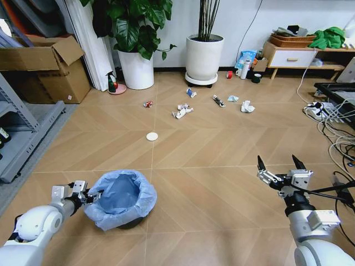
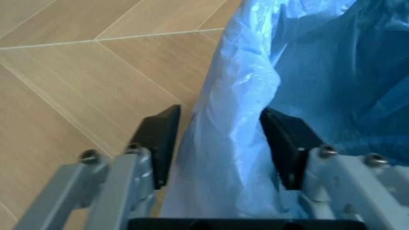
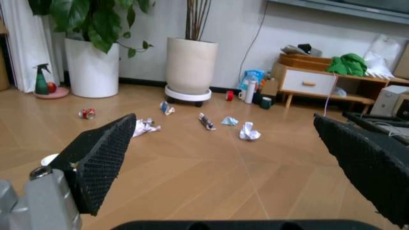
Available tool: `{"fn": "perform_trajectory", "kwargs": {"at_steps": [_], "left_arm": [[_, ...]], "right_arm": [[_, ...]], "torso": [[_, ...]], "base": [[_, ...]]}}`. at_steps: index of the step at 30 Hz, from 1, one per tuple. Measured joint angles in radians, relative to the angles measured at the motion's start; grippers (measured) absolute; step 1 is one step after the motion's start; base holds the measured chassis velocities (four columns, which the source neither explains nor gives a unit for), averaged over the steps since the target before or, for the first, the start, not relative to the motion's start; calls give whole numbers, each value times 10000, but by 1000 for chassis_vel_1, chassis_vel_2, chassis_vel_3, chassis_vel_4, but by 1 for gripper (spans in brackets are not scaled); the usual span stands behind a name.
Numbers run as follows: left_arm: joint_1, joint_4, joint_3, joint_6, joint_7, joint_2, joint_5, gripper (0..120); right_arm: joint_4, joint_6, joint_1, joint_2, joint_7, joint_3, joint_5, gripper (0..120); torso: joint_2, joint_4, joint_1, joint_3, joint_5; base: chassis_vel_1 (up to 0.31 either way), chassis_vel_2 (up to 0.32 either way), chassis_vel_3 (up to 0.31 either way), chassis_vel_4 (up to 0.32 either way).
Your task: Pick up the trash bin and place the garbage on the floor into it.
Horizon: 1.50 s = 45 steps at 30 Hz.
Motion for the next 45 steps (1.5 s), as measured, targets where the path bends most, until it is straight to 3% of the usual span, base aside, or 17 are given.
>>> {"fn": "perform_trajectory", "kwargs": {"at_steps": [1,5,8,10,12,24,26,30,32,33,36,45], "left_arm": [[-15,-7,25,-18,-8,20,-49,37],[-27,-20,60,-69,-20,31,-127,27],[-2,-29,81,-146,-35,6,-278,11],[7,-35,81,-155,-38,-4,-286,11],[100,-131,81,-297,-146,-96,-409,0],[457,-960,-331,-1055,-1121,-917,-1318,0],[670,-1528,-591,-1438,-1510,-1173,-1617,0],[774,-1847,-685,-1737,-1854,-1336,-1691,0],[1010,-2769,-854,-2449,-2945,-1815,-1563,0],[1010,-2769,-854,-2449,-2945,-1815,-1563,0],[1331,-3829,-936,-3070,-3782,-2374,-575,0],[2199,-5280,-931,-4023,-3997,-3481,1657,0]], "right_arm": [[-9,8,-1,6,1,10,7,100],[-16,10,14,13,16,18,21,100],[-15,-26,29,-2,67,31,103,100],[-13,-48,29,-5,88,32,109,100],[48,-286,21,-57,219,50,207,100],[309,-911,245,-296,569,192,758,100],[455,-1129,346,-440,696,268,1054,100],[508,-1207,419,-497,764,301,1175,100],[624,-1347,546,-579,838,358,1332,100],[624,-1347,546,-579,838,358,1332,100],[710,-1361,530,-593,836,314,1310,100],[739,-1378,456,-672,831,249,1040,100]], "torso": [[0,0,0,0,0],[0,-1,0,0,0],[0,-1,0,0,0],[0,0,0,0,1],[0,0,0,0,1],[0,0,0,0,1],[0,-1,0,0,2],[0,0,0,0,2],[0,1,0,1,0],[0,1,0,1,0],[0,0,0,0,5],[0,-1,-1,0,4]], "base": [[0,0,0,0],[0,0,0,0],[0,0,0,0],[0,0,0,0],[0,0,0,0],[0,0,0,0],[0,0,0,0],[0,0,0,0],[0,0,0,0],[0,0,0,0],[0,0,0,0],[0,0,0,0]]}}
